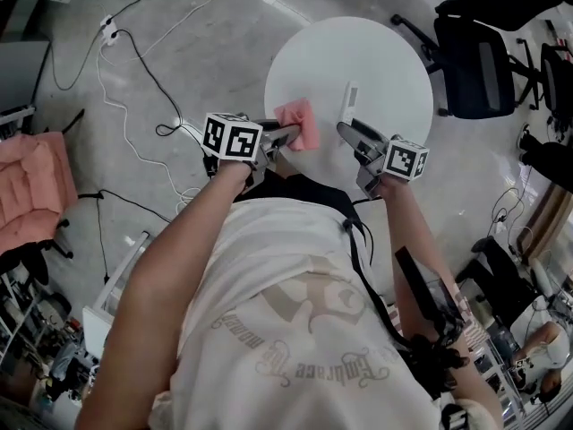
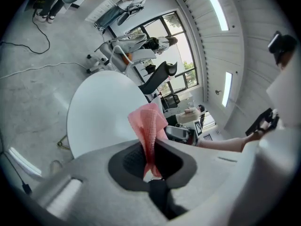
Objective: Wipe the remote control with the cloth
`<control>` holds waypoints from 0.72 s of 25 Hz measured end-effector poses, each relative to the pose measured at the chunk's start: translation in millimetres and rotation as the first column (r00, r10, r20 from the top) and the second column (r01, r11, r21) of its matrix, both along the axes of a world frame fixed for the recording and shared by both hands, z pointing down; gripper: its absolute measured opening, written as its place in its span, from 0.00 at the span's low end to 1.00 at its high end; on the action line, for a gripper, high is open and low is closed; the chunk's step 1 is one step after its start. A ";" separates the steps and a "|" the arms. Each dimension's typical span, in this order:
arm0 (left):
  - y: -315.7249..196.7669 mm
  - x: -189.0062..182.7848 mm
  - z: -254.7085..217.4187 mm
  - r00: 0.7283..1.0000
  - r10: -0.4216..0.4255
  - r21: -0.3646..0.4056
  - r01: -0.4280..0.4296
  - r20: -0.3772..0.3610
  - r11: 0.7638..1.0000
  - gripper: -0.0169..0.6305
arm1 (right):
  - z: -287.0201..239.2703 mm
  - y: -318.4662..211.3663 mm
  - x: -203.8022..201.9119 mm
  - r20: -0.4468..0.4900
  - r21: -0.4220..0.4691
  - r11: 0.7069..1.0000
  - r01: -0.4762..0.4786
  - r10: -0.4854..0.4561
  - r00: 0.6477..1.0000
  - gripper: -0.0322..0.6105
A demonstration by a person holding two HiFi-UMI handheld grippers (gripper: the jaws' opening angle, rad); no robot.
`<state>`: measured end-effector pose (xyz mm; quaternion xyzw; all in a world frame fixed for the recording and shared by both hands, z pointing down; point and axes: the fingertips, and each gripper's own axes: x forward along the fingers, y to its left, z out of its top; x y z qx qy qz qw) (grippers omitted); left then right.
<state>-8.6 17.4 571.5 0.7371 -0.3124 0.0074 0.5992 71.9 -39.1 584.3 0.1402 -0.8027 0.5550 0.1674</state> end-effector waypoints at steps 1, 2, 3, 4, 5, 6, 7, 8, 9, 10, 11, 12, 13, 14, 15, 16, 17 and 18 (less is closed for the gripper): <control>-1.7 5.0 -5.2 1.000 0.010 0.012 -0.010 -0.026 1.000 0.05 | -13.0 -0.5 -3.6 0.064 0.001 1.000 -0.007 0.007 0.998 0.42; -3.1 10.7 -11.4 0.998 0.024 0.029 -0.023 -0.053 0.999 0.05 | -26.5 -0.5 -7.2 0.125 -0.002 1.000 -0.012 0.012 0.992 0.42; -3.9 17.0 -18.3 0.996 0.041 0.051 -0.037 -0.082 0.998 0.05 | -39.4 -0.1 -10.5 0.181 -0.004 1.000 -0.014 0.014 0.983 0.42; -3.8 23.5 -25.7 0.992 0.059 0.073 -0.051 -0.115 0.996 0.05 | -51.4 0.7 -13.2 0.233 -0.005 1.000 -0.014 0.014 0.972 0.42; -2.8 30.1 -33.3 0.986 0.079 0.097 -0.065 -0.149 0.993 0.05 | -62.5 2.0 -15.4 0.281 -0.004 1.000 -0.012 0.013 0.960 0.42; -1.7 36.4 -40.9 0.978 0.100 0.119 -0.078 -0.185 0.990 0.05 | -73.0 3.5 -17.1 0.327 -0.003 1.000 -0.010 0.011 0.945 0.42; -1.0 42.3 -48.2 0.968 0.121 0.141 -0.091 -0.221 0.986 0.05 | -82.6 4.6 -18.5 0.371 -0.001 1.000 -0.009 0.009 0.929 0.42; -0.9 47.5 -55.0 0.957 0.141 0.159 -0.103 -0.254 0.982 0.05 | -90.7 4.9 -19.2 0.406 0.003 1.000 -0.010 0.008 0.914 0.42; -1.2 52.0 -60.8 0.947 0.160 0.175 -0.113 -0.277 0.978 0.05 | -97.5 4.7 -19.6 0.435 0.006 1.000 -0.013 0.009 0.900 0.42; -1.8 55.5 -65.1 0.942 0.174 0.188 -0.123 -0.287 0.974 0.05 | -103.0 4.8 -20.0 0.458 0.008 1.000 -0.018 0.012 0.889 0.42; -2.4 57.7 -68.0 0.941 0.186 0.200 -0.132 -0.281 0.971 0.05 | -106.9 5.3 -20.5 0.474 0.007 1.000 -0.023 0.017 0.880 0.42; -3.0 58.7 -69.6 0.944 0.194 0.210 -0.140 -0.266 0.968 0.05 | -109.0 5.8 -20.8 0.482 0.006 1.000 -0.030 0.023 0.876 0.42; -3.6 58.6 -70.4 0.948 0.199 0.218 -0.146 -0.249 0.965 0.05 | -109.6 6.2 -20.7 0.485 0.003 0.999 -0.037 0.030 0.874 0.42; -4.3 57.9 -70.8 0.951 0.200 0.223 -0.147 -0.238 0.964 0.05 | -109.5 6.7 -20.4 0.485 0.001 0.999 -0.041 0.035 0.874 0.42; -5.5 56.7 -71.1 0.952 0.196 0.226 -0.144 -0.233 0.964 0.05 | -109.1 7.8 -20.2 0.483 0.001 0.999 -0.040 0.035 0.875 0.42; -7.3 55.3 -71.5 0.954 0.189 0.227 -0.135 -0.232 0.964 0.05 | -108.4 9.8 -20.4 0.479 0.002 0.999 -0.033 0.028 0.877 0.42; -9.6 53.6 -71.9 0.956 0.178 0.228 -0.124 -0.234 0.966 0.05 | -107.4 12.9 -21.1 0.472 0.004 1.000 -0.019 0.015 0.881 0.42; -12.0 51.9 -72.3 0.957 0.166 0.228 -0.111 -0.237 0.967 0.05 | -105.9 16.6 -22.0 0.464 0.007 1.000 -0.005 0.001 0.886 0.42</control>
